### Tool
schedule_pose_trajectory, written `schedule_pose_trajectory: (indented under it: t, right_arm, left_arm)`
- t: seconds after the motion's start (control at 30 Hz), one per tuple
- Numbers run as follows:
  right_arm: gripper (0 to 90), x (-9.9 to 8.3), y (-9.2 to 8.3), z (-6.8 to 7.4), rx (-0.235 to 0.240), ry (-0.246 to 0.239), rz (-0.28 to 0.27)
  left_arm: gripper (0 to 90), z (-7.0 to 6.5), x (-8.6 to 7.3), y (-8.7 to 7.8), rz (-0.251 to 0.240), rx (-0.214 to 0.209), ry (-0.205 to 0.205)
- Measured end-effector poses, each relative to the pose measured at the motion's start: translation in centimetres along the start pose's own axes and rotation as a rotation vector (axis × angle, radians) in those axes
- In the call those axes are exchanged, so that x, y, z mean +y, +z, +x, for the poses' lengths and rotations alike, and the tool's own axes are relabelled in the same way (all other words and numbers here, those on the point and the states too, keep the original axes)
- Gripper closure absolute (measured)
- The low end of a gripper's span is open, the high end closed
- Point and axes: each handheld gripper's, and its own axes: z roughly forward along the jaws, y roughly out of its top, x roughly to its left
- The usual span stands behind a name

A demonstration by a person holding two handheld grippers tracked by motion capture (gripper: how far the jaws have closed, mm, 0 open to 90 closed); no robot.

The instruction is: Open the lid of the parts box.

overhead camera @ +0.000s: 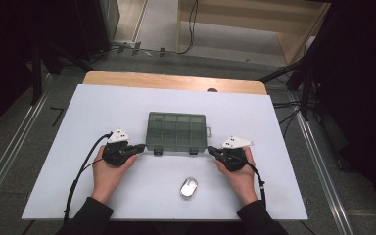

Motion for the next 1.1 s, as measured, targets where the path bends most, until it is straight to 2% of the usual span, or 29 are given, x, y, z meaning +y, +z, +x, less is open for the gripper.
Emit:
schedule_pose_trajectory:
  t: [0.27, 0.57, 0.8, 0.9, 1.1]
  right_arm:
    - [88.1, 0.0, -0.1, 0.0, 0.009, 0.008, -0.005]
    - [88.1, 0.3, -0.6, -0.1, 0.021, 0.018, -0.045]
    - [88.1, 0.5, -0.9, -0.1, 0.014, 0.021, -0.054]
    - [88.1, 0.6, -1.3, -0.3, 0.026, 0.039, -0.085]
    - [88.1, 0.8, -1.5, -0.2, 0.023, 0.034, -0.091]
  left_arm:
    - [89.5, 0.0, 0.0, 0.0, -0.010, -0.016, -0.007]
    - [89.5, 0.1, 0.1, -0.2, -0.015, -0.029, -0.008]
    - [89.5, 0.1, 0.1, -0.3, -0.027, -0.034, -0.008]
    - [89.5, 0.1, 0.1, -0.3, -0.030, -0.036, -0.007]
    - [89.4, 0.0, 0.3, -0.5, -0.053, -0.051, -0.013]
